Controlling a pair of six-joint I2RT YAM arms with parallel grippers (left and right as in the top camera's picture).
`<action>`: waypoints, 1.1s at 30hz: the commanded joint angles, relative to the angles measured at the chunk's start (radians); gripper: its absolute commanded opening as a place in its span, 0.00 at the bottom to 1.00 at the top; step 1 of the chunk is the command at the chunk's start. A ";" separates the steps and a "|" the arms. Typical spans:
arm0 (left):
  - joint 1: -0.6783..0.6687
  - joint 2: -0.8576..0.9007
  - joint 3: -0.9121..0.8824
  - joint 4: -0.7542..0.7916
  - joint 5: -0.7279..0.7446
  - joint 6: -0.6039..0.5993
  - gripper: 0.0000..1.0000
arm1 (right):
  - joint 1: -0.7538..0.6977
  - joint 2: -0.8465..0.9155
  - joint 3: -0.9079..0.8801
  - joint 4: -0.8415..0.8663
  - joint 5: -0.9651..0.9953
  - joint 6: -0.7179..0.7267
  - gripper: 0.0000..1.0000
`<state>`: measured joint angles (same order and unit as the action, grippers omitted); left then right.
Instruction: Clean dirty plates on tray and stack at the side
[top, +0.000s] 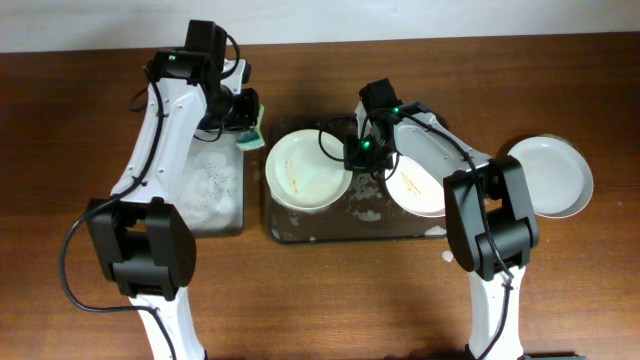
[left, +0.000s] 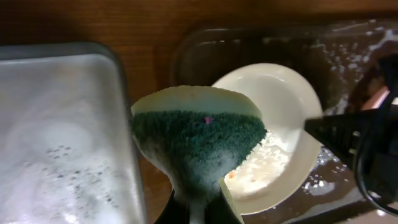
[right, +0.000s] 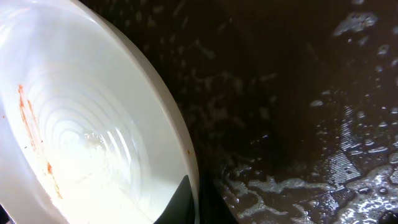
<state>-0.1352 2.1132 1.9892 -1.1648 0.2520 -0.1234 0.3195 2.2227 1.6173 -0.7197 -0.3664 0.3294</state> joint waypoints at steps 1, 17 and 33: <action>-0.011 0.014 -0.028 0.018 0.107 0.006 0.01 | 0.008 0.011 -0.043 0.007 -0.027 0.001 0.04; -0.166 0.218 -0.058 0.092 -0.142 -0.051 0.01 | 0.007 0.011 -0.101 0.137 -0.030 0.020 0.04; -0.311 0.240 -0.113 0.103 -0.456 -0.425 0.01 | -0.045 0.011 -0.101 0.149 -0.019 0.072 0.04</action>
<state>-0.4187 2.3249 1.9228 -1.0595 -0.1413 -0.4076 0.2913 2.2112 1.5463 -0.5690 -0.4400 0.3859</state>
